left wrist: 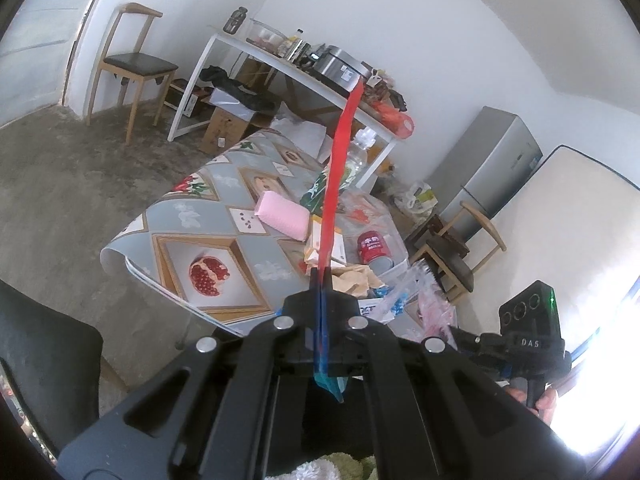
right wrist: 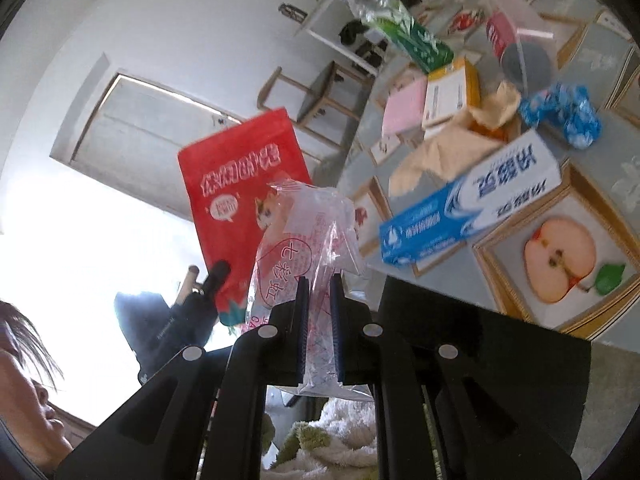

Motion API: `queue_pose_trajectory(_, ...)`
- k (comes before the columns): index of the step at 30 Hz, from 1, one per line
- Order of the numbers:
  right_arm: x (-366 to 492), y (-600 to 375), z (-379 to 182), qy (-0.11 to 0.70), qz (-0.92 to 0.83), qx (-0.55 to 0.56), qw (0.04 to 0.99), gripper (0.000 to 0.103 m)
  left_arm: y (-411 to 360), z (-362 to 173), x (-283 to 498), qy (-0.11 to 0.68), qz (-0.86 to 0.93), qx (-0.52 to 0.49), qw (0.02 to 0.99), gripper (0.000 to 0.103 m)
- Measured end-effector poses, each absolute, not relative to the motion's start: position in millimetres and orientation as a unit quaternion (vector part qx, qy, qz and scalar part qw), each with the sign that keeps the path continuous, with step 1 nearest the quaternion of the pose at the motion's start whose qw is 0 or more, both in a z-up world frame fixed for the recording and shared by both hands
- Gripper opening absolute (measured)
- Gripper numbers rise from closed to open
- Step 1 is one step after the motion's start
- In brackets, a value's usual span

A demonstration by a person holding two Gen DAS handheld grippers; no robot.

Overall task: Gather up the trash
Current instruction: 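Carry both bags to the blue wastebasket and open both tools over it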

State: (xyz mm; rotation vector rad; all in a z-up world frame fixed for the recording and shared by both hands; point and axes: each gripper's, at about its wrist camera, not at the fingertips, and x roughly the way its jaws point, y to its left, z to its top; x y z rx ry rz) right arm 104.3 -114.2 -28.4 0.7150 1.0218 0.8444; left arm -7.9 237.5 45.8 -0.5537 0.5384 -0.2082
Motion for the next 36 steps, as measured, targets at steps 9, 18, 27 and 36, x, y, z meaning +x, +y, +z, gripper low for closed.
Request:
queue_pose_trajectory(9, 106.3, -179.1, -7.1, 0.405, 0.326, 0.358, 0.775, 0.011, 195.2, 69.9, 14.8, 0.257, -0.167, -0.235, 0.922, 0.000)
queue_pose_trajectory(18, 54.4, -317.1, -6.3, 0.331, 0.127, 0.399, 0.846, 0.011, 65.3, 87.1, 94.8, 0.312, -0.305, -0.159, 0.885, 0.000)
queue_pose_trajectory(27, -2.9, -452.9, -76.2, 0.335, -0.085, 0.447, 0.825, 0.011, -146.8, 40.8, 179.4, 0.477, -0.418, -0.058, 0.771, 0.000)
queue_pose_trajectory(36, 50.4, -535.6, -181.9, 0.404, -0.173, 0.465, 0.769, 0.011, -344.4, -57.2, 238.7, 0.575, -0.389, 0.109, 0.711, 0.000)
